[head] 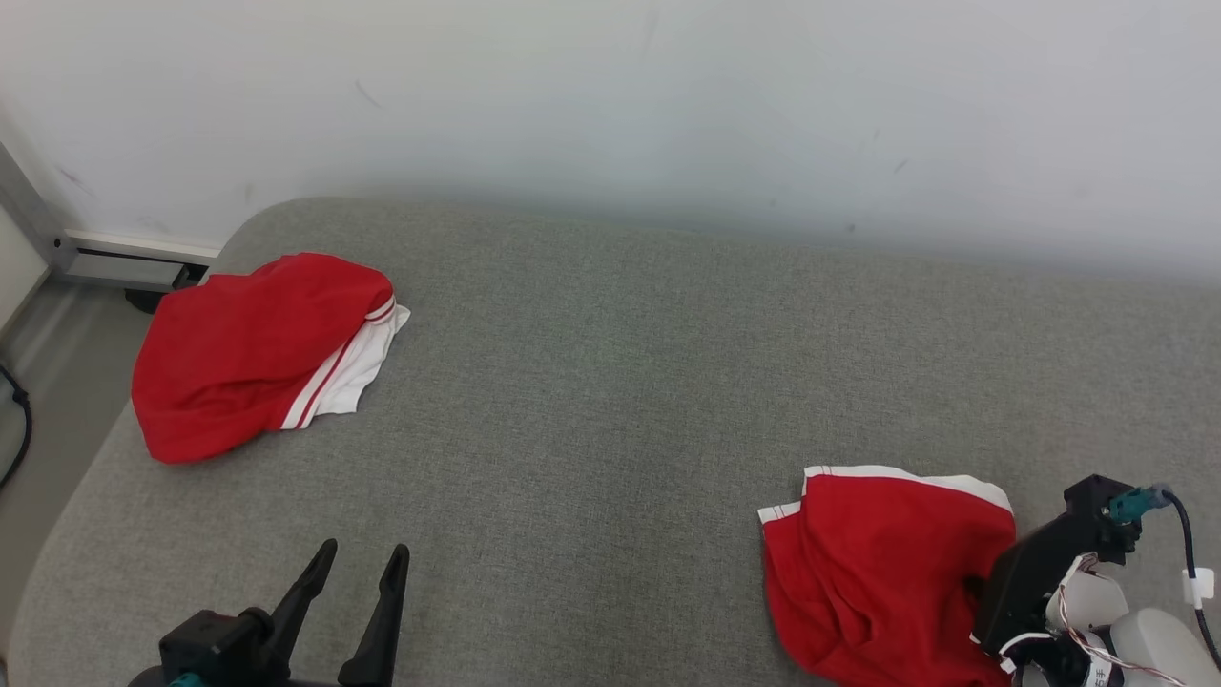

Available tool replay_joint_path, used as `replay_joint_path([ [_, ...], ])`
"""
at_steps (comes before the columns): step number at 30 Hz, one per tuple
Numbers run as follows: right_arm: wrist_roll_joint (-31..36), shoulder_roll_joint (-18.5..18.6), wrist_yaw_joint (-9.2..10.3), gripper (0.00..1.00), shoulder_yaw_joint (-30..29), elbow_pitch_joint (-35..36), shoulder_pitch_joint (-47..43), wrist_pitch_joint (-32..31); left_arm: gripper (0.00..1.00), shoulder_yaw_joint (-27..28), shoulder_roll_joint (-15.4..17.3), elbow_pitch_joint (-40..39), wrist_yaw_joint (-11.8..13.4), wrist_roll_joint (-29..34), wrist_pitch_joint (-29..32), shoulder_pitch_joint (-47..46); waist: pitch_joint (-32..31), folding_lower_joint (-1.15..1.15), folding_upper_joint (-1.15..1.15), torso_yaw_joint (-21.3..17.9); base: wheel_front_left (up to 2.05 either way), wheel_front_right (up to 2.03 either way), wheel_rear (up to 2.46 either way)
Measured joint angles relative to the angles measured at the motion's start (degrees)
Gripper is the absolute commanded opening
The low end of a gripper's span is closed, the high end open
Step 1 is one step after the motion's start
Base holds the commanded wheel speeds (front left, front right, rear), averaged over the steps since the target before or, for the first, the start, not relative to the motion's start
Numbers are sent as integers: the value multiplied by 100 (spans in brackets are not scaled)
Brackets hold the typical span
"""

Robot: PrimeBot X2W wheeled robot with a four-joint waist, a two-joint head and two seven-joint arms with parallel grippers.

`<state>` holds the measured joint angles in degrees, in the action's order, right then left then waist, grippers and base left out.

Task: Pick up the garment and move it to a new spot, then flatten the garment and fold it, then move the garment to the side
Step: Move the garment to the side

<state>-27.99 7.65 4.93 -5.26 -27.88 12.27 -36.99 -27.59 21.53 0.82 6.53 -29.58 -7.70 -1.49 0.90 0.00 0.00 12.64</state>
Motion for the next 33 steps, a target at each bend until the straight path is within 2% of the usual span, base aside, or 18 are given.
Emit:
replay_joint_path([
  [3, 14, 66, -110, 0, 70, -1, 101, 22, 100, -2, -4, 10, 0, 0, 1, 0, -10, 0, 0, 5, 0, 0, 0],
  [8, 314, 401, -242, 0, 215, 175, 363, 260, 100, -5, -25, 31, 0, 0, 1, -1, -55, 0, 0, -4, 0, 0, 0],
  [21, 891, 1589, -241, 0, -20, -55, 401, 633, 100, -8, 13, 19, -1, 0, 2, 6, -89, 0, 0, -69, 0, 0, 0],
  [24, 955, 1777, -300, 0, -20, -55, 403, 678, 100, -7, 43, -31, -1, 0, 3, 18, -73, 0, 0, -76, 0, 0, 0],
  [33, 1094, 2142, -291, 0, -193, 12, 322, 779, 100, -77, 62, -100, -8, 11, 62, 5, 34, 0, 1, -42, 0, 0, 0],
])
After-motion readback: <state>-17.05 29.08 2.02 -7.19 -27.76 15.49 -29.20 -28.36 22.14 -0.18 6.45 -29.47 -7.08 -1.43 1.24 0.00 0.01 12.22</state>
